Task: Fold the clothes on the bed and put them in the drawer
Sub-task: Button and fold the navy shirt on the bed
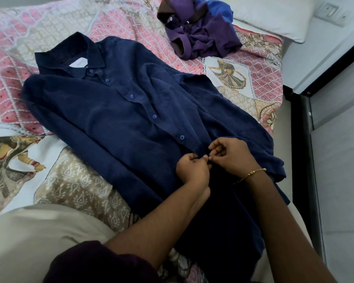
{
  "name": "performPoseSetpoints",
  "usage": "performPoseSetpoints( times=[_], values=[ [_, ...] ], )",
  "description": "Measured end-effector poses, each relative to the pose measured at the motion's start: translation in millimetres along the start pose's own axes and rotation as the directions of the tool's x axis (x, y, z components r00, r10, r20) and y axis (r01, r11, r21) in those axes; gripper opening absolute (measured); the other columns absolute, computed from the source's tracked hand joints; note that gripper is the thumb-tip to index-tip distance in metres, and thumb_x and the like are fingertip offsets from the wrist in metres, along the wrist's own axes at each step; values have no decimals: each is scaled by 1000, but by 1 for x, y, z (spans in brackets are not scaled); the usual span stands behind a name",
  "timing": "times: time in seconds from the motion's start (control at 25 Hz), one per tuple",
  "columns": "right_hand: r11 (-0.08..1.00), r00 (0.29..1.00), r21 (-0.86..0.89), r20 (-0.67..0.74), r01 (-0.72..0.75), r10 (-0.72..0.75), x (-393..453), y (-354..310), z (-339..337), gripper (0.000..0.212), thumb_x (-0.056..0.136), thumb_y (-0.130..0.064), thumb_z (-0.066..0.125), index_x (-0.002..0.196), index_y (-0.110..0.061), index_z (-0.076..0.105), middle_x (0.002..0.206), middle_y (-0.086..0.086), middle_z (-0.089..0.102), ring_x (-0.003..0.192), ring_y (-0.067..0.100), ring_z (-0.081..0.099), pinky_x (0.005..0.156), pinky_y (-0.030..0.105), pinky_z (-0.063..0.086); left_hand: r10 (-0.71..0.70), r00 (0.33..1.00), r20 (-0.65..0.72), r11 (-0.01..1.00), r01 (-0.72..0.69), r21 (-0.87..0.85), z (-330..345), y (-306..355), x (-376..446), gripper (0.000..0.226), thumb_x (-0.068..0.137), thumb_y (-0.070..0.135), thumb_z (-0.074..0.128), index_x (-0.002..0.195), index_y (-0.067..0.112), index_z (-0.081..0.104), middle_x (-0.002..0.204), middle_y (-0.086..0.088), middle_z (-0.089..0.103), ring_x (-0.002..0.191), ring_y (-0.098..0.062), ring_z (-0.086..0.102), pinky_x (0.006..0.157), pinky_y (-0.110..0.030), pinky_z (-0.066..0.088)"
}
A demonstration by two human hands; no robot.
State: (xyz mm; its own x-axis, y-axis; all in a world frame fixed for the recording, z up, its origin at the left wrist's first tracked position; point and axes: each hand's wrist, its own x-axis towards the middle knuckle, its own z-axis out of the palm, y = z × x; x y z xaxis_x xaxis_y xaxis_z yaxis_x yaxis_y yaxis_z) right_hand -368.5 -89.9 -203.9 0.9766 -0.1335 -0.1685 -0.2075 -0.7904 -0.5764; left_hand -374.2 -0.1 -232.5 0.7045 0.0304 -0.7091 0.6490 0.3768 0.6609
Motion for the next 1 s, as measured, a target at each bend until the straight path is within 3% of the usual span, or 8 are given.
performPoseSetpoints(
  times=[0.16,0.28,0.44,0.56,0.64,0.72,0.88,1.0],
  values=[
    [997,999,79,-43,7,-4,0,2,2,22,76,7,63,83,-14,61,63,-8,59,53,-5,55,61,3,44,-81,996,24,994,83,-66,2,3,0,24,88,-1,59,112,1,60,89,-9,67,66,-10,62,55,-17,52],
    [981,998,193,-61,-3,15,-2,2,0,27,78,9,62,78,-18,58,65,-5,58,57,1,54,61,6,45,-131,987,97,986,140,-87,1,7,-1,15,90,0,56,104,5,62,82,-5,65,63,-8,60,56,-18,52],
    [912,993,394,18,-117,119,-1,6,-14,32,80,14,59,75,-17,54,66,1,56,51,-4,54,56,5,45,78,974,213,989,-102,104,-1,0,-5,10,90,-1,55,88,8,58,81,-4,61,72,-12,62,66,-20,55],
    [864,978,459,126,-208,169,1,8,-18,29,80,17,57,76,-12,52,64,3,56,45,-3,53,50,9,45,291,943,160,884,-329,330,-1,-3,-3,22,84,1,61,79,17,47,83,-7,60,82,-24,64,76,-36,56],
    [872,972,436,169,-223,164,4,10,-17,29,79,17,58,76,-11,52,55,-1,59,42,-4,53,47,10,45,358,925,125,846,-378,376,-1,-3,-2,29,81,2,64,81,22,43,83,-8,61,82,-25,64,78,-41,55],
    [892,978,411,166,-188,129,7,12,-18,28,80,14,60,78,-13,53,49,-7,61,45,-4,56,48,10,47,334,938,91,886,-345,309,-2,-2,-1,35,80,2,65,86,27,41,86,-10,63,84,-26,65,81,-41,55],
    [981,983,194,180,-13,-23,6,21,-32,36,81,15,56,79,-20,56,79,0,63,67,-3,59,65,8,48,225,974,13,956,-223,190,-1,-1,2,35,85,3,60,84,30,37,85,-3,58,86,-23,63,85,-41,54],
    [1000,965,-20,262,18,-12,0,34,-39,37,77,9,63,79,-27,57,89,-2,61,87,12,56,76,10,44,234,972,-29,957,-226,180,-1,4,5,29,89,3,53,85,25,34,79,4,49,80,-18,55,86,-43,53]
  ],
)
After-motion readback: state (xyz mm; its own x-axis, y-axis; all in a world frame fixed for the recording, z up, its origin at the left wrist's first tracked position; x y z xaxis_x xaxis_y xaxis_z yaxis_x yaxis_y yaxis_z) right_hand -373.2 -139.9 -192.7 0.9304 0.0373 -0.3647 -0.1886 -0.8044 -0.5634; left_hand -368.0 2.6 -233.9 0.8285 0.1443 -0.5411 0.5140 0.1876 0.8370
